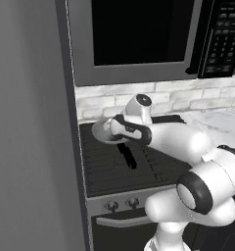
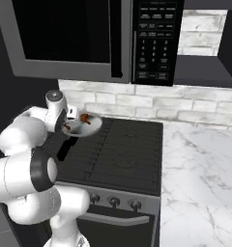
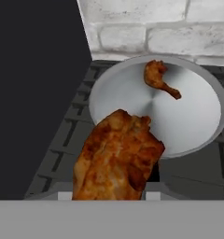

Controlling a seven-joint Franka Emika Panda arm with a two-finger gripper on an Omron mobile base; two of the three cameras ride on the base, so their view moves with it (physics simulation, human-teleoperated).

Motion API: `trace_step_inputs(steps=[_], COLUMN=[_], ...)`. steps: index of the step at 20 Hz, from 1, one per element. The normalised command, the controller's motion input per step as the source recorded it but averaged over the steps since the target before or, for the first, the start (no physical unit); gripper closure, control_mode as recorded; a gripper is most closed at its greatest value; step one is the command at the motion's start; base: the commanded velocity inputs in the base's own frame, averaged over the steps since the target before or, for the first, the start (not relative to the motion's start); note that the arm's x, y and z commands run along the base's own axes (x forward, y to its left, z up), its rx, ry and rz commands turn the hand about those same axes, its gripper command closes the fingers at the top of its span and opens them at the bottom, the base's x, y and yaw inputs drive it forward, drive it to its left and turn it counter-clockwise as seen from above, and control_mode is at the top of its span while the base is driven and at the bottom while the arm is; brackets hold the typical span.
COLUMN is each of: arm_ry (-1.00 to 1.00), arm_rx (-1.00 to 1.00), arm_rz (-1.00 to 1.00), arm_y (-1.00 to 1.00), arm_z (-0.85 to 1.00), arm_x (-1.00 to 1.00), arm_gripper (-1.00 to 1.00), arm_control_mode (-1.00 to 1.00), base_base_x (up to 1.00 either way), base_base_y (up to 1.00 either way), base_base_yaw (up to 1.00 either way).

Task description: Take the chicken drumsticks from the pan and place one on each plate on the dining counter.

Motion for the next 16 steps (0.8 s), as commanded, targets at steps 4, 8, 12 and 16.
trace_step_inputs(steps=[4,8,12,16], arm_ry=[-0.02,0.00,0.03,0.01], arm_rx=[0.00,0.00,0.00,0.00], arm_rz=[-0.01,0.00,0.00,0.00], arm_y=[-0.28,-0.26,-0.29,-0.30], arm_z=[0.27,0.33,0.45,0.60], arm_x=[-1.00,-0.87,-0.78,-0.78], arm_gripper=[1.00,1.00,1.00,1.00], arm_control_mode=[-1.00,-1.00,-1.00,-1.00], base_base_x=[0.00,0.00,0.00,0.00], base_base_y=[0.00,0.00,0.00,0.00], base_base_yaw=[0.00,0.00,0.00,0.00])
